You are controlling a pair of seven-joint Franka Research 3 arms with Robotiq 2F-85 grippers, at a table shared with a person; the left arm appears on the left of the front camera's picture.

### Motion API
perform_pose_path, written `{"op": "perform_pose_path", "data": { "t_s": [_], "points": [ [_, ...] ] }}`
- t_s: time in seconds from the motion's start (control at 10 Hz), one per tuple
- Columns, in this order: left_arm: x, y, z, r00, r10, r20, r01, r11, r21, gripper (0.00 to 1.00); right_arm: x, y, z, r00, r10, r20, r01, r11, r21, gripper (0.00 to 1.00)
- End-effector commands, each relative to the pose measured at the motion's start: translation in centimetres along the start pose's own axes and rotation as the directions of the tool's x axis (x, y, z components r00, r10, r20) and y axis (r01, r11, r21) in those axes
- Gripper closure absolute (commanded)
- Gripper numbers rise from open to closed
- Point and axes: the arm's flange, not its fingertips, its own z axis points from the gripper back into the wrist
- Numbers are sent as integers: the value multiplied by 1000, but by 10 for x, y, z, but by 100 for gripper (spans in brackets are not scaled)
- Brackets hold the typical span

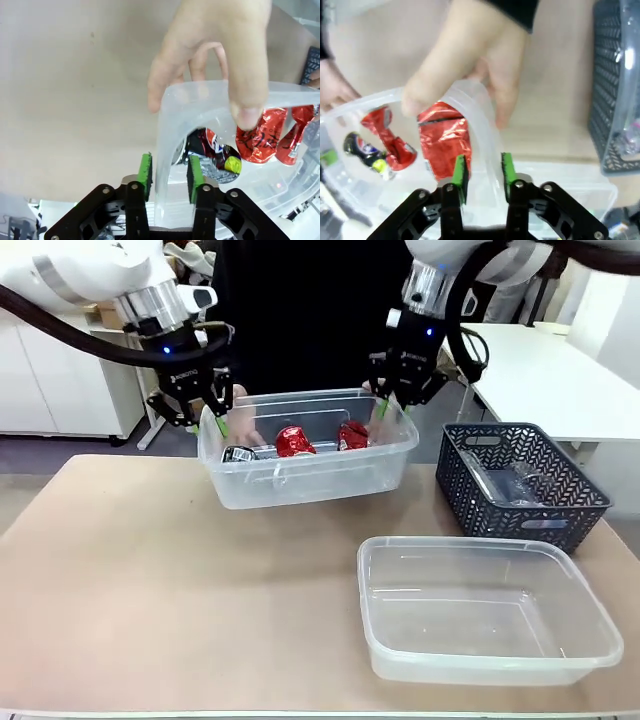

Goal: Sort the waste into each basket.
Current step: Release the Organizing box you were holding, then pick up the Organizing box on the right side of the table and lift it.

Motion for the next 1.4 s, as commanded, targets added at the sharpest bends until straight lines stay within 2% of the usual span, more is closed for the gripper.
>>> {"op": "perform_pose_path", "data": {
  "t_s": [0.0,0.2,0.3,0.4,0.6,0.7,0.8,1.3],
  "points": [
    [-20,11,20,998,13,59,-14,1000,14,0,-40,-31,15,993,65,99,-77,990,122,0],
    [-47,22,41,994,4,109,-3,1000,-2,0,-73,-49,49,982,97,159,-122,981,151,0],
    [-61,27,46,994,-28,109,31,999,-23,0,-87,-57,58,982,115,153,-140,976,166,0],
    [-78,30,47,992,-90,92,94,995,-40,0,-101,-67,63,981,143,134,-168,966,196,0],
    [-95,36,39,977,-214,19,215,973,-82,0,-113,-84,59,985,128,113,-152,960,235,0],
    [-94,38,34,977,-214,12,214,972,-97,0,-102,-80,47,993,84,86,-98,979,178,0],
    [-90,23,45,988,-137,65,140,990,-32,0,-111,-70,69,985,119,128,-143,970,196,0],
    [-90,23,45,988,-137,65,140,990,-32,0,-111,-70,69,985,119,128,-143,970,196,0]
  ]
}}
